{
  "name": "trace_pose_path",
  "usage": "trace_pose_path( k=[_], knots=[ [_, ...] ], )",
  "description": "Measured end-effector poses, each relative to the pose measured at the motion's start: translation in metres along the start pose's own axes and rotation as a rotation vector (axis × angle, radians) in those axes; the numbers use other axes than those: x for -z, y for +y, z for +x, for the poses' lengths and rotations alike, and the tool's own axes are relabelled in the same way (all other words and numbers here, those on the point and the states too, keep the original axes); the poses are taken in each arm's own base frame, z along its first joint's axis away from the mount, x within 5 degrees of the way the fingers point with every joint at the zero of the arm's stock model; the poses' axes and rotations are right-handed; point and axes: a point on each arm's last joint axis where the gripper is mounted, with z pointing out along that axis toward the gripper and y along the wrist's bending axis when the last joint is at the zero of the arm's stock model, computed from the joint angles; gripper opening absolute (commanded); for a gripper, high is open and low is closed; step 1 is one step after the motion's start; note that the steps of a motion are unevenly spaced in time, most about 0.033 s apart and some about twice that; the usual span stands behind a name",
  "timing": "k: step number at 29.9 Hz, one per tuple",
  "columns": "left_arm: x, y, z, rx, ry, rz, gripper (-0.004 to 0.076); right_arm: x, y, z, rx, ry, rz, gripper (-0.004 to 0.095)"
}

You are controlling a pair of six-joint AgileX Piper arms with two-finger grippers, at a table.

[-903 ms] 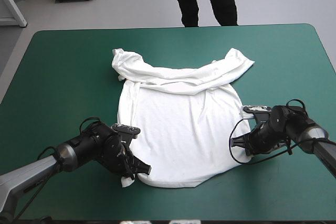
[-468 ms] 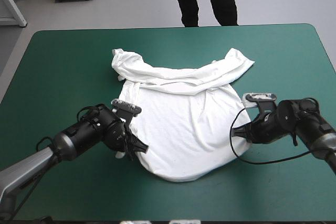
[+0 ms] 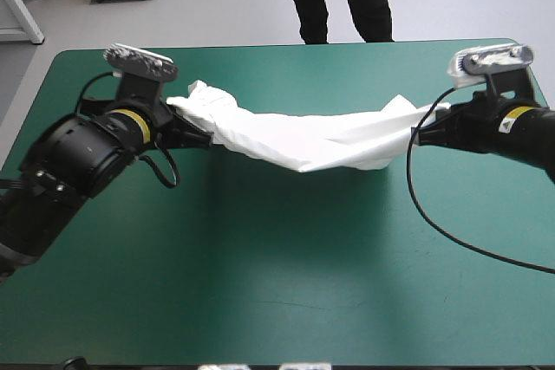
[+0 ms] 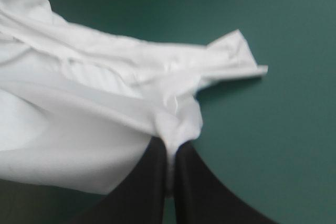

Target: Fold the cloth

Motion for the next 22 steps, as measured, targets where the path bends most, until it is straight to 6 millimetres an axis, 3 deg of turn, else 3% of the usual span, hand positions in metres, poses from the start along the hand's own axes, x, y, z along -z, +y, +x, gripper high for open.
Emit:
trace_pose_path(
  k=[4,10,22],
  knots=[
    [0.036,0.016,-0.031,0.04,-0.168,-0.011,-0.0009,0.042,0.004,-0.029,0.056,-0.169,-0.005,-0.0017],
    [0.088,0.035,-0.064,0.067,-0.427,0.016,-0.0009,0.096,0.009,-0.054,0.115,-0.37,0.002,-0.0017],
    [0.174,0.063,-0.098,0.098,-0.912,0.047,-0.0009,0.178,0.018,-0.082,0.22,-0.827,0.015,-0.0016]
  ],
)
